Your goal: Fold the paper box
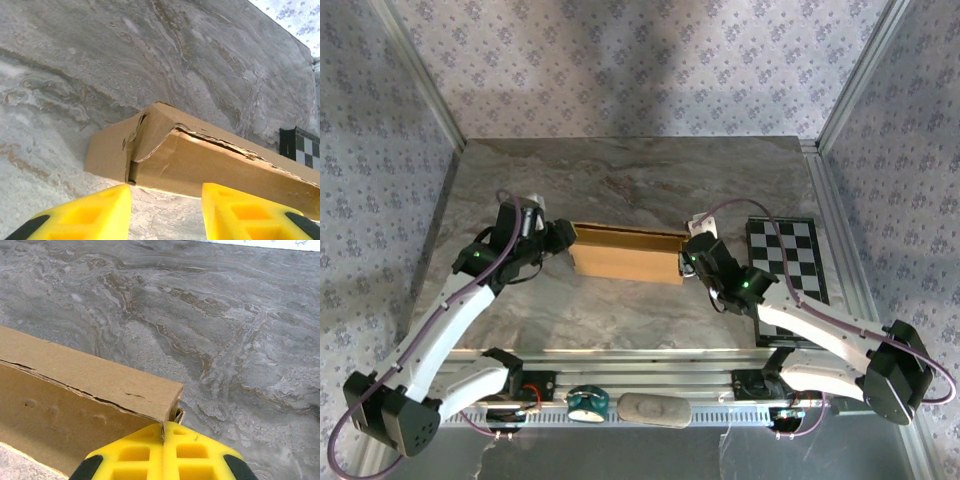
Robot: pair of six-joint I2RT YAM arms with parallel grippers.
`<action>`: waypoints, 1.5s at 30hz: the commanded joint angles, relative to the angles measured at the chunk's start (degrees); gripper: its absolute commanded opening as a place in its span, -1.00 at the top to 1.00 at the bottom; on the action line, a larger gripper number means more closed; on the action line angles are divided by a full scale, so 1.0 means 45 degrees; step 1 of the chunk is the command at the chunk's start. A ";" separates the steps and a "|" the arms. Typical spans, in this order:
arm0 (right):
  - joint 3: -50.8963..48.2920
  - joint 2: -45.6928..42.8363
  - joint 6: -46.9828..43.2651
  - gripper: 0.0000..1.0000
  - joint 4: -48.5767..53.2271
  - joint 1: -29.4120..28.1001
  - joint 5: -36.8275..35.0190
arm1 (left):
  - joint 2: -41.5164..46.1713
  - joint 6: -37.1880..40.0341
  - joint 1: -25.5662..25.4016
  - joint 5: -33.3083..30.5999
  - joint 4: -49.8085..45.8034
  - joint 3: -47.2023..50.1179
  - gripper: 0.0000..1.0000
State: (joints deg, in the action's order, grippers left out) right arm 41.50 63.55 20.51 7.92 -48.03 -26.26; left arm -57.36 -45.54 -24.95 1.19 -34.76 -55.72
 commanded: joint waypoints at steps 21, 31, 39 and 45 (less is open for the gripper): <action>-0.0051 0.0409 -0.0291 1.00 0.1386 -0.0075 0.0191 | -0.4176 -1.0538 0.0506 0.1588 -0.4672 -0.4474 -0.41; -0.0041 0.0407 -0.0379 1.00 0.1401 0.0072 0.0340 | -0.3921 -1.1769 0.0528 0.1288 -0.3524 -0.4154 -0.56; 0.0016 0.0409 -0.0447 1.00 0.1377 0.0159 0.0426 | -0.4225 -1.2067 0.0486 0.1729 -0.2040 -0.2794 -0.56; -0.0016 0.0409 -0.0404 1.00 0.1357 0.0178 0.0465 | -0.3963 -1.2204 0.0438 0.1503 -0.1226 -0.1647 -0.31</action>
State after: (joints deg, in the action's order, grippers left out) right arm 41.78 64.18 19.62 7.90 -47.48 -25.91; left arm -76.14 -99.79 -22.57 8.16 -41.43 -65.34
